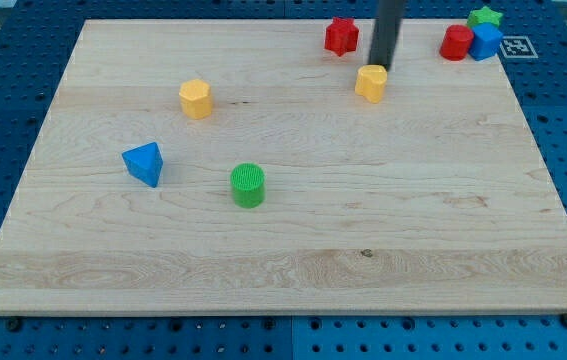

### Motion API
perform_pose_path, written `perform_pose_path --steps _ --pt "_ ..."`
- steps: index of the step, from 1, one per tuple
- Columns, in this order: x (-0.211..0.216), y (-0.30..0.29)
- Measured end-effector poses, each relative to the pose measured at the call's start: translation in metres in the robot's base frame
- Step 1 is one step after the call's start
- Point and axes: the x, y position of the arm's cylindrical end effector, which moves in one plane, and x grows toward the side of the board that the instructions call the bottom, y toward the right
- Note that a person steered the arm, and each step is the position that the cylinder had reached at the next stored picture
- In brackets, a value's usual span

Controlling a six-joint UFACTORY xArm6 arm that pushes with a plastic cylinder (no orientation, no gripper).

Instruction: Move the yellow heart into the red star

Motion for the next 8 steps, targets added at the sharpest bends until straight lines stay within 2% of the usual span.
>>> perform_pose_path --steps 3,5,8 --pt "0.06 -0.015" --pt "0.059 -0.018" --pt "0.022 -0.044"
